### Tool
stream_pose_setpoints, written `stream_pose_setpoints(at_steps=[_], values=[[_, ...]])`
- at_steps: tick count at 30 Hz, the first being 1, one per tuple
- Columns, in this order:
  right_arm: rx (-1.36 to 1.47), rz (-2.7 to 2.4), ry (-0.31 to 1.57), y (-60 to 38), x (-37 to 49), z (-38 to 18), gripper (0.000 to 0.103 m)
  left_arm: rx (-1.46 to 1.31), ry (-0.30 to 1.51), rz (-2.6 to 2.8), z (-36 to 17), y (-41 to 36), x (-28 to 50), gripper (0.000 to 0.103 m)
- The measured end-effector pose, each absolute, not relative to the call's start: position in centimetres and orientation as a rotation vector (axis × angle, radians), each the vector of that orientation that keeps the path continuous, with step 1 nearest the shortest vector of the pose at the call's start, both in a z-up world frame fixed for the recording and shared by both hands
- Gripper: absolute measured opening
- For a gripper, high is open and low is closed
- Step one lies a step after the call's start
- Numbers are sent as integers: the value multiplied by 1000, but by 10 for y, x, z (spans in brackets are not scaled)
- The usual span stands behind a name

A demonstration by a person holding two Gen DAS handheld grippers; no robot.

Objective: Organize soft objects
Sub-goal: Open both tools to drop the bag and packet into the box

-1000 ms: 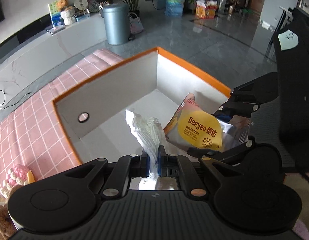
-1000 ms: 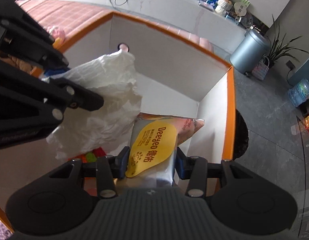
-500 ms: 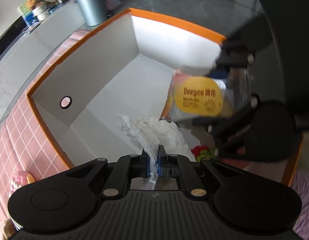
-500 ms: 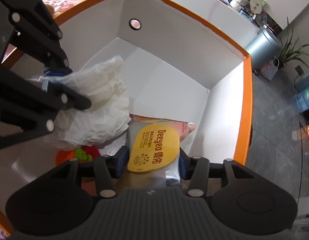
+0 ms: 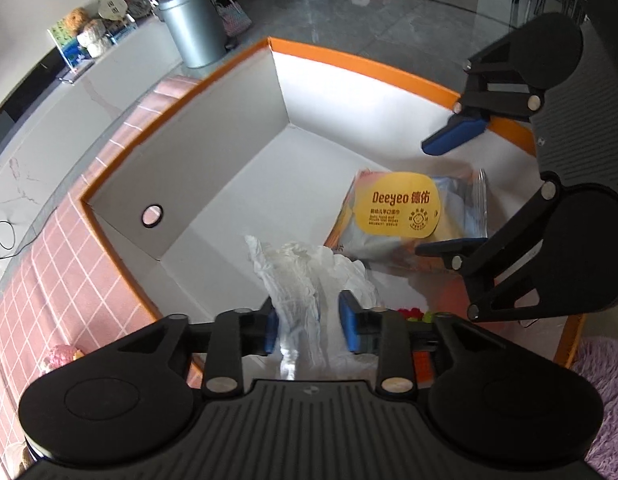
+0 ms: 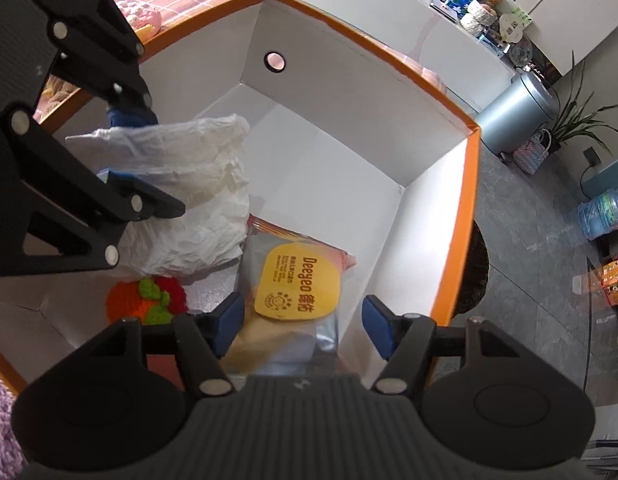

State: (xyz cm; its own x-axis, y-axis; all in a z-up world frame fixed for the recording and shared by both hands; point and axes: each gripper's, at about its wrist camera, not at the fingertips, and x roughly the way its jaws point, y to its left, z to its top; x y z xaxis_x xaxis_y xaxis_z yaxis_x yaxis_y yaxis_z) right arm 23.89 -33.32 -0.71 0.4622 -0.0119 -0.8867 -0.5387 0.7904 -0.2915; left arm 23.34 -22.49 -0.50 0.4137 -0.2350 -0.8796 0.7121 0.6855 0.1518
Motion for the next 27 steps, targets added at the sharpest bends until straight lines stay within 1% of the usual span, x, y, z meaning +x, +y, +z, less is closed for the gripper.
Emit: stream_pose_setpoints(at_steps=[2,3,4,5,6,7,8,9,12,15,22,26,27], values=[[-586,347,1049,-335,236,-3,58,550,946,-636,1,-222,231,42],[-580,346,1047,-336,234,-2,49,546,940,-636,3,-221,232,39],[-575,346,1046,-335,233,-1,41,547,941,-644,5,-221,230,33],[-572,350,1045,-335,231,0,38,557,947,-655,6,-222,229,19],[-571,354,1045,-334,231,0,34,573,954,-665,6,-224,228,16],[-572,358,1053,-334,230,0,26,598,957,-670,5,-227,226,16],[-569,364,1063,-333,230,-2,22,620,961,-671,3,-230,224,11],[-567,368,1072,-333,230,-4,17,633,965,-671,1,-232,222,11],[-563,367,1084,-330,232,-10,15,621,999,-663,-9,-232,224,11],[-539,360,1111,-331,236,-18,9,605,1010,-646,-17,-231,228,10],[-489,350,1128,-335,239,-26,8,578,993,-636,-17,-229,229,10],[-493,330,1123,-333,239,-29,8,513,970,-623,-9,-224,228,12],[-492,324,1119,-332,240,-28,8,499,958,-618,-6,-221,226,15]])
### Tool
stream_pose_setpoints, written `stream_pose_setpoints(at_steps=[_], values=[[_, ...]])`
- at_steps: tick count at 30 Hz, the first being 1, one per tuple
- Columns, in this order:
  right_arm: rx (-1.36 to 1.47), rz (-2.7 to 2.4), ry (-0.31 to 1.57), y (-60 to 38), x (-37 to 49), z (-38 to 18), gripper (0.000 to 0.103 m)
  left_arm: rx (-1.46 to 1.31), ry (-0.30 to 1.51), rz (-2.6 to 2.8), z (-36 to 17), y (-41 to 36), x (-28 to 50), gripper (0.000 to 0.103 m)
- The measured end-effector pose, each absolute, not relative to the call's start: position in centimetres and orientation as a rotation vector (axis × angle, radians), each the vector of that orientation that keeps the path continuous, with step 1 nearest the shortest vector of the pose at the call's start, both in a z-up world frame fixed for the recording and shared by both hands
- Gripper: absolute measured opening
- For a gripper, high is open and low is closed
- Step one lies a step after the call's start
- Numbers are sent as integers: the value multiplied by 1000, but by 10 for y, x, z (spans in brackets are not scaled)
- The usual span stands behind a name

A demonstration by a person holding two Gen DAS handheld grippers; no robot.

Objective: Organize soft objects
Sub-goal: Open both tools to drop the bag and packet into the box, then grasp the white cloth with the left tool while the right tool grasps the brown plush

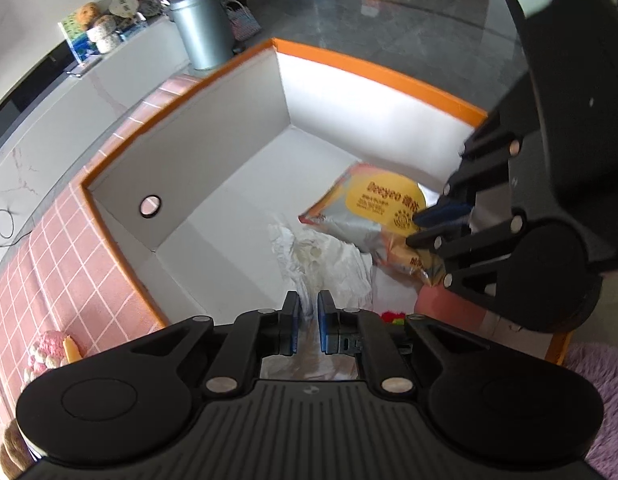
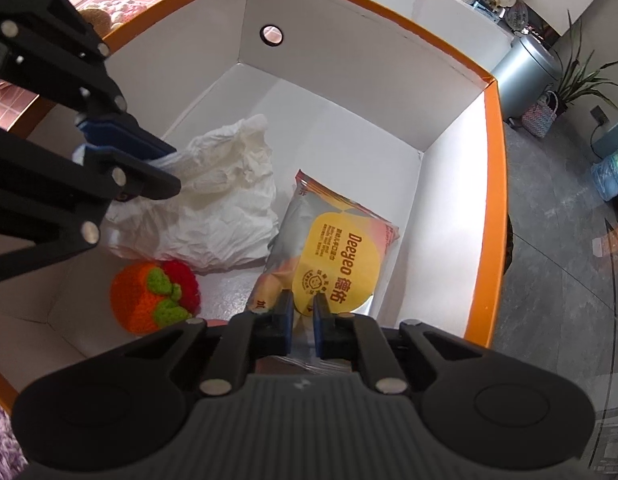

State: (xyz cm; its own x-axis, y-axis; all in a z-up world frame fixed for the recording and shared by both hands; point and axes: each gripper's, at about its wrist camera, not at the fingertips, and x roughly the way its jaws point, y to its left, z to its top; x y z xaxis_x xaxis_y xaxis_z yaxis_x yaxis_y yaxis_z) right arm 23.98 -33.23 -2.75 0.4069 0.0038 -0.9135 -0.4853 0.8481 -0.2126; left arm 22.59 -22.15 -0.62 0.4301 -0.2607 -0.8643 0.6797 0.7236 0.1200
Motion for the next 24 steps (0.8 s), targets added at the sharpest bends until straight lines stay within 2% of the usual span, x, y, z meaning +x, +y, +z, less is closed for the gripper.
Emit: stream_pose_setpoints(at_steps=[2,5,8,10,12,17,22,24], values=[[-490,313,1108,-332,237,-22,10,475,929,-613,1,-217,222,20],[-464,299,1064,-330,226,-6,18,424,864,-624,15,-208,211,21],[-482,286,1006,-324,209,10,23,350,814,-617,28,-196,199,24],[-488,260,962,-319,196,18,37,303,761,-604,37,-185,189,27],[-484,235,906,-313,183,27,43,265,706,-591,44,-172,177,29],[-425,212,747,-292,149,47,44,159,608,-542,60,-131,152,29],[-305,235,587,-260,123,64,54,95,524,-437,67,-88,133,30],[-284,247,543,-241,115,64,54,85,506,-401,65,-74,127,30]])
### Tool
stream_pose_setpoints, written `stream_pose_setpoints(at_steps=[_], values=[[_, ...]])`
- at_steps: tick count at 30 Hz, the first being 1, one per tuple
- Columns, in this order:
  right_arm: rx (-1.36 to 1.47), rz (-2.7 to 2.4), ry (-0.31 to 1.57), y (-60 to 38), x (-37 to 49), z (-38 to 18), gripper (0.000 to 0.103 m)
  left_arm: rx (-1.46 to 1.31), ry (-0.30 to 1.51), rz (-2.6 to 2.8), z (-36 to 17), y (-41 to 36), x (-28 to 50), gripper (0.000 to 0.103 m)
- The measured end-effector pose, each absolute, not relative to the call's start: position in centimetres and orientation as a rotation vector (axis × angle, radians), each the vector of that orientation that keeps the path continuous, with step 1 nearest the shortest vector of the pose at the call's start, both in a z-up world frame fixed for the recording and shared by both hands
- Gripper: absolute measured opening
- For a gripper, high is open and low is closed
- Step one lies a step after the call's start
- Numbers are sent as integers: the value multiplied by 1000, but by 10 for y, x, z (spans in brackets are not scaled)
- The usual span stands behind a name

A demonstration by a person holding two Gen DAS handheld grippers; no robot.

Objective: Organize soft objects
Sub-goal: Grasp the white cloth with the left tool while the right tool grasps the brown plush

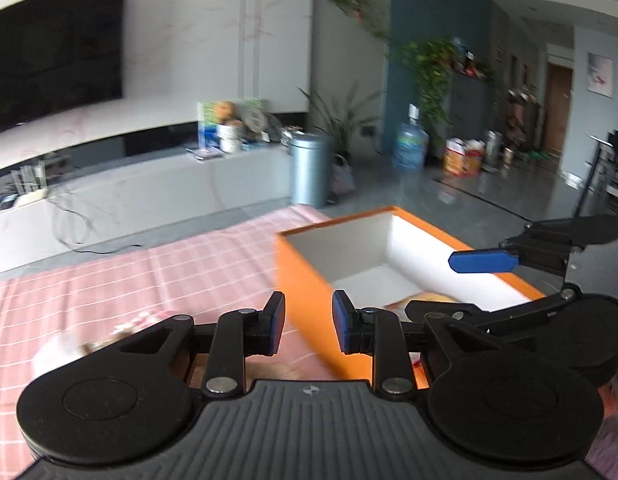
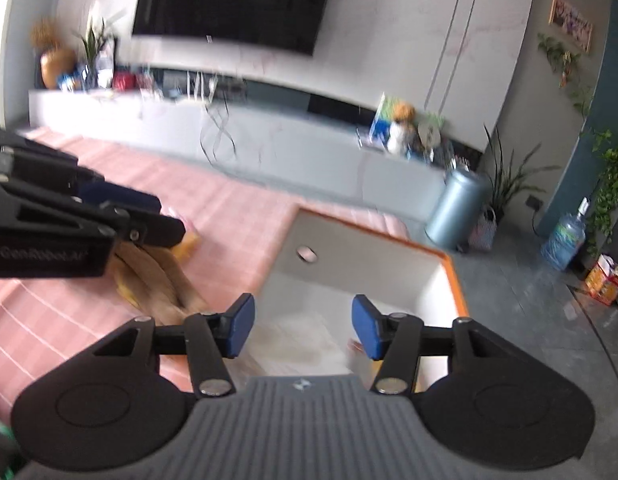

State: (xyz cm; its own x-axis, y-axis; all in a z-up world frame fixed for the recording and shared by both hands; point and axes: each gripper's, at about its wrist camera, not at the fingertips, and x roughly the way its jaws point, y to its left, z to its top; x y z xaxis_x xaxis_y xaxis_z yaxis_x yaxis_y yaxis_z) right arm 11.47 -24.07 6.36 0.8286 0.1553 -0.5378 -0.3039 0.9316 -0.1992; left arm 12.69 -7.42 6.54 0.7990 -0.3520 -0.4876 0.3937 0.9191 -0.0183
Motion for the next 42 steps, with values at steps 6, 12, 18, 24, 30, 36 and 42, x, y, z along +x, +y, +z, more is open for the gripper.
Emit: stream_pose_setpoints(at_steps=[6,12,18,24,30,36,42], values=[[-143,274,531,-187,108,48,54,27,500,-294,50,-33,116,30],[-37,299,526,-145,103,22,67,-69,524,-217,29,13,107,39],[-54,333,570,-112,115,5,67,-135,543,-176,20,49,104,60],[-105,356,572,-93,132,-2,67,-195,502,-115,15,72,109,81],[-134,428,614,-83,158,-11,82,55,543,-121,15,62,125,88],[-287,524,630,-55,180,-30,88,337,559,-196,2,48,135,90],[-373,549,598,-36,199,-45,90,354,512,-146,-18,46,139,90]])
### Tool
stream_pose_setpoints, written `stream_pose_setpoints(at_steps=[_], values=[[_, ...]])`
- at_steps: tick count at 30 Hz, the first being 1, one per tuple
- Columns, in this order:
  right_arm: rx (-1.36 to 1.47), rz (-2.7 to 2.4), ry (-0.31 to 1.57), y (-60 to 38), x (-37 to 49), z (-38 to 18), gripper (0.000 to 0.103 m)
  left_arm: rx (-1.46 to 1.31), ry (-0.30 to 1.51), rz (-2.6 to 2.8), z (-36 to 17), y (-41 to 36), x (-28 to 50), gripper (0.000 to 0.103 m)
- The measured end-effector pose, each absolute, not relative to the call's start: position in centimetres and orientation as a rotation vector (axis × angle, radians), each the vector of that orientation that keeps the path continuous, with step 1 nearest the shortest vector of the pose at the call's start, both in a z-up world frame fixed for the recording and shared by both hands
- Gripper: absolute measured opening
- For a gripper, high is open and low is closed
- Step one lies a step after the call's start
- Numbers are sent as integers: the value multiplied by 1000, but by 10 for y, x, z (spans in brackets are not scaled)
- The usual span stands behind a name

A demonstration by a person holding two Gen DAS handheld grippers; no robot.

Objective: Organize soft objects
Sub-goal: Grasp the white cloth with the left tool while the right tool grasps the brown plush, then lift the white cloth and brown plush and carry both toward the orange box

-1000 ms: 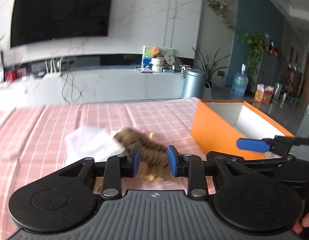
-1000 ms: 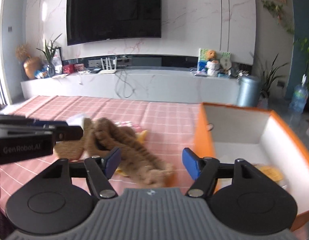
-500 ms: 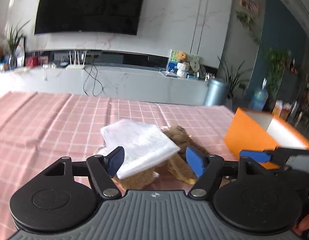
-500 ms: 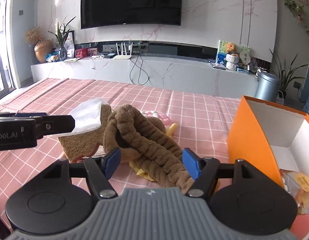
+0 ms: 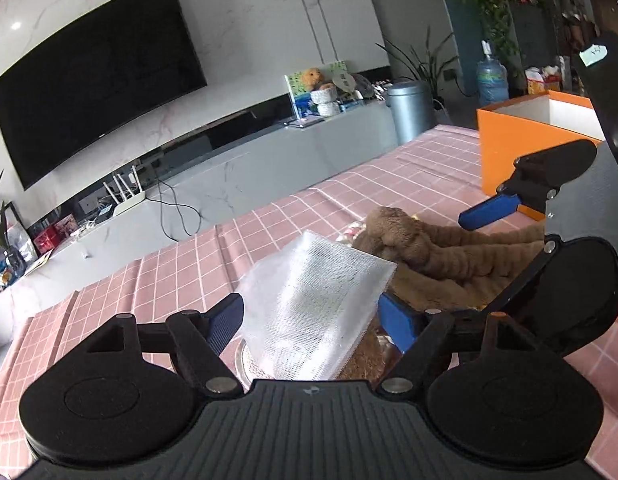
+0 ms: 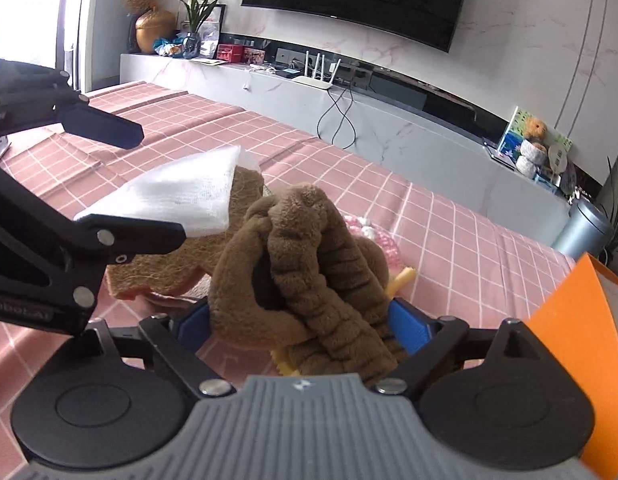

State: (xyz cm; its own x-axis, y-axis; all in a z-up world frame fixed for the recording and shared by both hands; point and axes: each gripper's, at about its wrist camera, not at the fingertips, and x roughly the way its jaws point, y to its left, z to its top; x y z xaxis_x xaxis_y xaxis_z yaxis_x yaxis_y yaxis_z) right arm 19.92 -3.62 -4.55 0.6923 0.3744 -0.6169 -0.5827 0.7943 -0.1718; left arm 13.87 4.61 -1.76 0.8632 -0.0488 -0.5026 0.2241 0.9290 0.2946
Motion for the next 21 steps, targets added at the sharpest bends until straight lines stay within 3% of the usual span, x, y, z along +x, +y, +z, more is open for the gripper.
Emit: stream_pose_setpoints(at_steps=[4,8,12,17,18,21], values=[[-351,560,582,-29,211,-50,91,294,511,-124,-17,52,145,85],[-209,583,622,-42,220,-49,89,206,528,-114,-13,61,147,66],[-101,583,673,-52,229,-50,69,140,569,-107,-13,71,153,42],[-3,578,715,-60,235,-51,36,122,579,-74,-11,75,154,28],[1,583,718,-60,234,-51,25,115,579,-71,-10,76,154,23],[-45,574,691,-56,227,-48,13,112,573,-54,-7,79,153,14]])
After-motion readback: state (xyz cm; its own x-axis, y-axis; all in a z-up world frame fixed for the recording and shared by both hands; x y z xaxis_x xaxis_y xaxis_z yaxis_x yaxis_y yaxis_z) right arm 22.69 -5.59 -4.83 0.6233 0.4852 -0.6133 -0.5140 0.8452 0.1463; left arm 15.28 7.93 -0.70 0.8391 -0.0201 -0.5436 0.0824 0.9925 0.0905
